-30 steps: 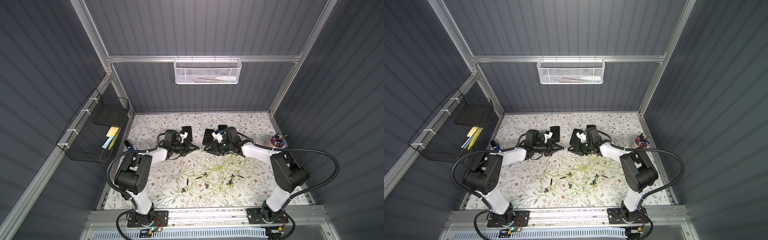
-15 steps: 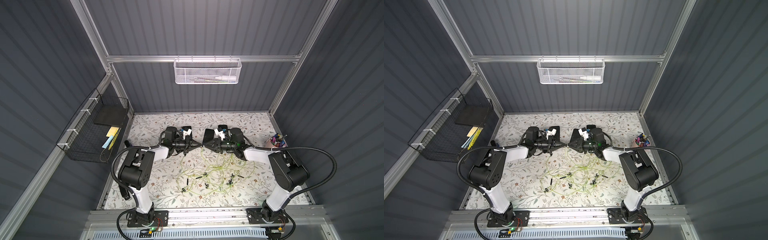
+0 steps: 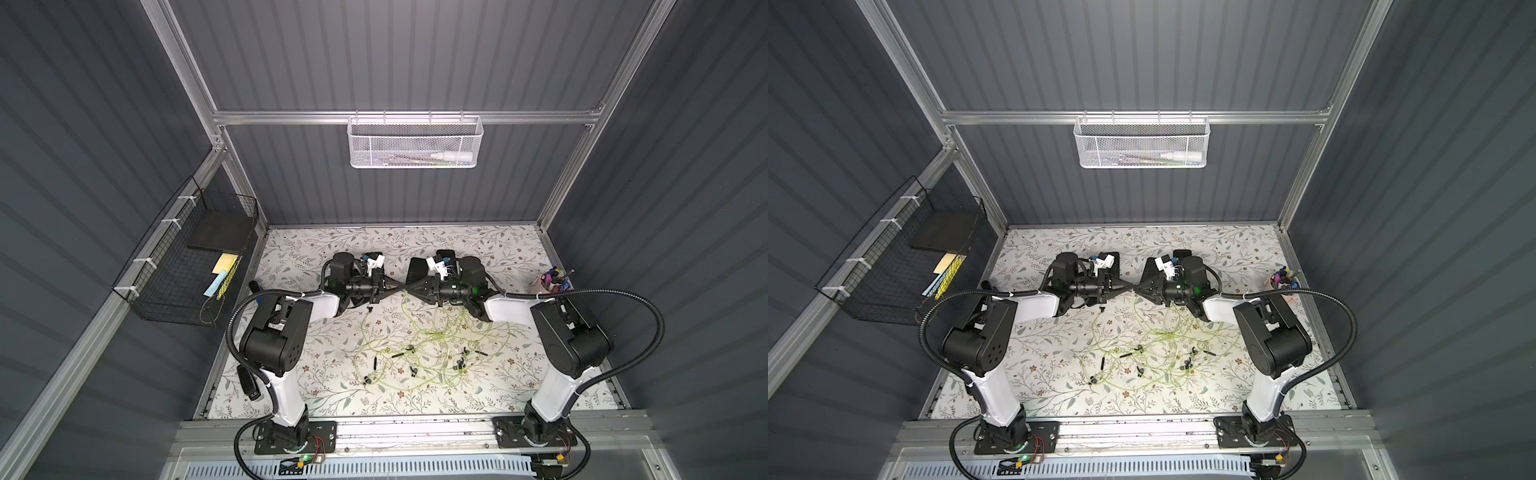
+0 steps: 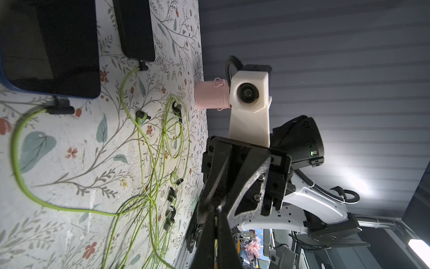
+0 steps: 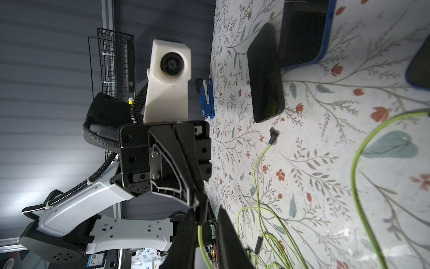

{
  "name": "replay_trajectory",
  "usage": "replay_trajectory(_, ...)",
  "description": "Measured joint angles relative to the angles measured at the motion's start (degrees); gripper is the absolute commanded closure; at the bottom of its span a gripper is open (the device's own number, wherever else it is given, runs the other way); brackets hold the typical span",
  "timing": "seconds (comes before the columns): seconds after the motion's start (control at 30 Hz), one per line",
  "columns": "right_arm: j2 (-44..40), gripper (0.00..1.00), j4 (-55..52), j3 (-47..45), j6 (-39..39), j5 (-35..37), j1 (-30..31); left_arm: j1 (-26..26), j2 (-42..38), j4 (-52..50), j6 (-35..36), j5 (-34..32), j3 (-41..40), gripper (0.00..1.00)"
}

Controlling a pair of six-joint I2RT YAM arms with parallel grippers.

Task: Plug wired earphones into phones
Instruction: Pick up the wired earphone from the center of the board.

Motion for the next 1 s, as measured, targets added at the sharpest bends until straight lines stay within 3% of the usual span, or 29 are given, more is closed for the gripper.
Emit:
replay_trajectory(0.13, 0.0, 0.85, 0.3, 0.3, 0.2, -0.1, 0.1, -0.2, 0.0, 0.3, -0.3, 0.0, 0.0, 1.00)
replay_trajectory(0.43, 0.0, 0.81, 1.0, 0.5, 0.3, 0.0, 0.1, -0.4, 0.0, 0.8, -0.4, 0.4, 0.0, 1.00)
replay_trajectory(0.73, 0.0, 0.95, 1.6, 0.5, 0.6, -0.1, -0.1, -0.4, 0.0, 1.3, -0.4, 0.4, 0.0, 1.00)
replay_trajectory(0.9, 0.0, 0.97, 1.7, 0.5, 0.4, 0.0, -0.2, -0.4, 0.0, 1.3, -0.4, 0.3, 0.0, 1.00)
replay_trajectory(0.93, 0.0, 0.97, 1.7, 0.5, 0.4, 0.0, -0.2, -0.4, 0.0, 1.1, -0.3, 0.2, 0.0, 0.96)
replay_trajectory(1.0, 0.0, 0.98, 1.7, 0.5, 0.4, 0.1, -0.2, -0.4, 0.0, -0.3, 0.9, -0.1, 0.3, 0.61)
